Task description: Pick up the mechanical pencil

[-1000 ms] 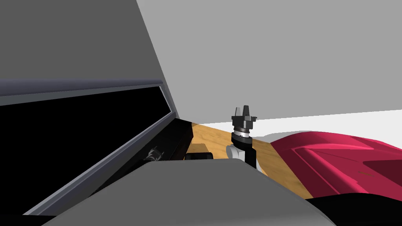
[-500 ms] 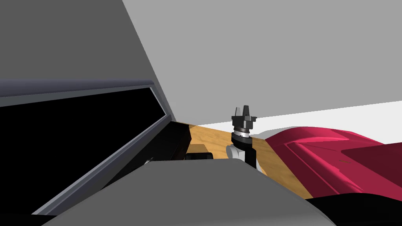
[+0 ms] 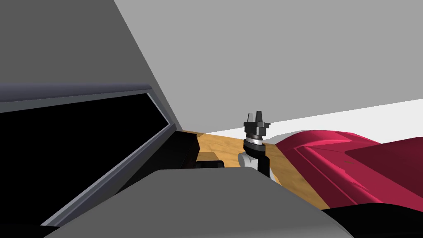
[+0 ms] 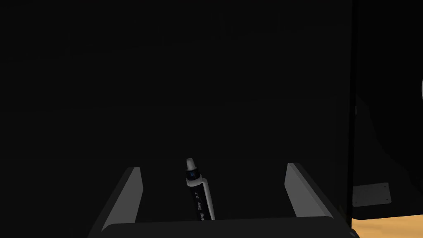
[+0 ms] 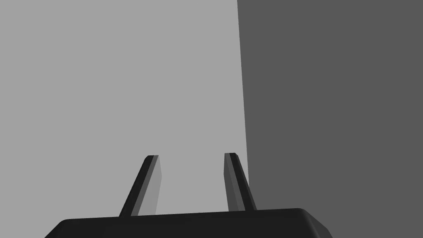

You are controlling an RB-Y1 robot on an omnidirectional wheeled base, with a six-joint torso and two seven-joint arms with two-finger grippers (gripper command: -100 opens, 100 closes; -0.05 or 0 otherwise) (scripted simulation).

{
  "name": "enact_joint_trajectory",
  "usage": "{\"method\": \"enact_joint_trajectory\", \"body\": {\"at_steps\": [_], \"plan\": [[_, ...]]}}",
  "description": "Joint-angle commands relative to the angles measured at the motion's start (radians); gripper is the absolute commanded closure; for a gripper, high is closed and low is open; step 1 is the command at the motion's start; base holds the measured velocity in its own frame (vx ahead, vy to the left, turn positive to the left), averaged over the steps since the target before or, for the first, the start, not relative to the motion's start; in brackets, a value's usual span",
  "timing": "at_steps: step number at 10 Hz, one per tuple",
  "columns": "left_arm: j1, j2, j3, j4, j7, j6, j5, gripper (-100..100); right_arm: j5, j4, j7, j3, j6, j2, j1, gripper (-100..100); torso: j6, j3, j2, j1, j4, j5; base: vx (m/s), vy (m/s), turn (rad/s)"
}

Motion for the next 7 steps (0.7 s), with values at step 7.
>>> {"method": "enact_joint_trajectory", "body": {"at_steps": [7], "plan": [[0.043,0.038,0.022,0.142,0.073,0.071,0.109,-100,0.000,0.000,0.000,0.000,0.000,0.000,0.000,0,0.000,0.001,0.002,0.000,0.000,0.000,0.054,0.012,-0.080]]}}
